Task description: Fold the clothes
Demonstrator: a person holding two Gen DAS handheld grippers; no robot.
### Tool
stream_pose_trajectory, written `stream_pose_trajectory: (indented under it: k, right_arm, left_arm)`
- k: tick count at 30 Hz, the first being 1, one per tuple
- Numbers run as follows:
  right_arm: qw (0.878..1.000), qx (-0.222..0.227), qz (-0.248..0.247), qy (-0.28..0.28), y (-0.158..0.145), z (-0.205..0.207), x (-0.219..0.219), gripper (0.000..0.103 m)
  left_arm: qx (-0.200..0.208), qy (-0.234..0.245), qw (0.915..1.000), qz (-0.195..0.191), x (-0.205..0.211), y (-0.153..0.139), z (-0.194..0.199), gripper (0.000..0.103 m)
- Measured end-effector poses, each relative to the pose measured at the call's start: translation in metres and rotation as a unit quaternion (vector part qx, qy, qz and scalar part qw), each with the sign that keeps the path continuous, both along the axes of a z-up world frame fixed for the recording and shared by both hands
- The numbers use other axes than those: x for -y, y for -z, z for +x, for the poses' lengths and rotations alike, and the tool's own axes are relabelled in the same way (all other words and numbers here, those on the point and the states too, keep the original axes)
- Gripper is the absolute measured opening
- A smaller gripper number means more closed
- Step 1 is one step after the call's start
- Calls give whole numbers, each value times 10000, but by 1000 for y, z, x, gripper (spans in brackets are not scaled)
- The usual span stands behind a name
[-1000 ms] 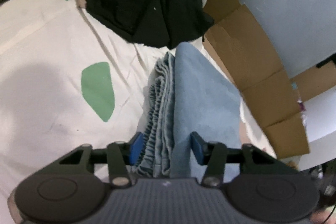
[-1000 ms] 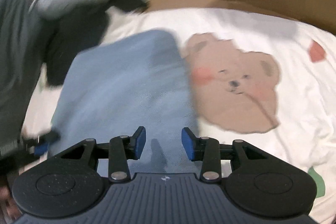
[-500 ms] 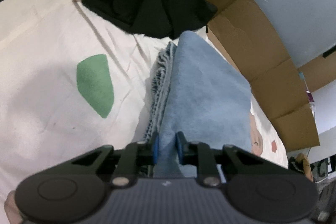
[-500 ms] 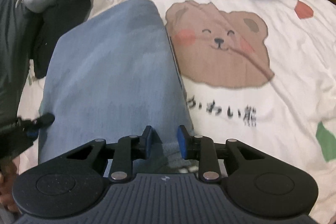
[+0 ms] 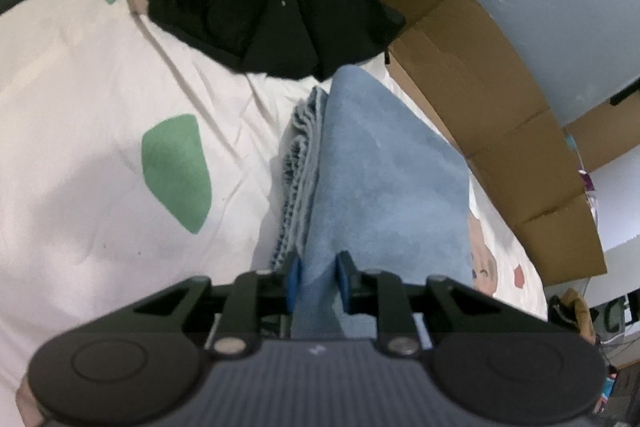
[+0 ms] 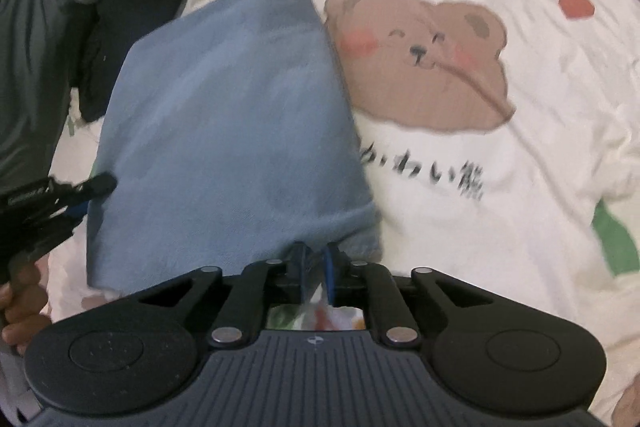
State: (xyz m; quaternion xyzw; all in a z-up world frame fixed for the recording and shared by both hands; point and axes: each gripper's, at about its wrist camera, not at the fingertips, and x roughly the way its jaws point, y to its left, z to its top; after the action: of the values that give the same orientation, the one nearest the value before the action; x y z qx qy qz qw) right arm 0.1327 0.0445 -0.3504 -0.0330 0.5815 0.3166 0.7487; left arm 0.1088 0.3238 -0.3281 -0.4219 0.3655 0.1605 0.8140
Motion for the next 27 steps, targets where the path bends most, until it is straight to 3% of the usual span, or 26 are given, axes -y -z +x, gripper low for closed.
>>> stream_pose_trajectory:
  k: [2,4,5,6,14,22,24,27]
  right_arm:
    - [9999,63,54,111,1,11,1,13]
    - [9995,88,139,287,3,24,3,22]
    - [9991,64,213,371,4,29,4,41]
    - [9986,37,284,440,8,34,4,52]
    - [9929,-571,770,701,41,51,5,52]
    - [9883,-1163,575,797,37,28,19,48]
    - [9868,-1305,561,777,35,25,22,43]
    - [9889,-1262,523,591,29,29,21,44]
  left_arm:
    - [2,1,10000,13,-1,0,1,22]
    - [2,1,10000,16,-3,0,3,24]
    - [-1,2,10000,17,-3,1,3,26]
    - [-5,1,10000,16,-4,2,4,27]
    - [-37,83,10000,30,-3,11,9,24]
    - [-83,45,9999,34,-2,16,10,24]
    - [-60,64,10000,8,-3,15,9,23]
    - [-58,158,9998,43,-3,11,7,23]
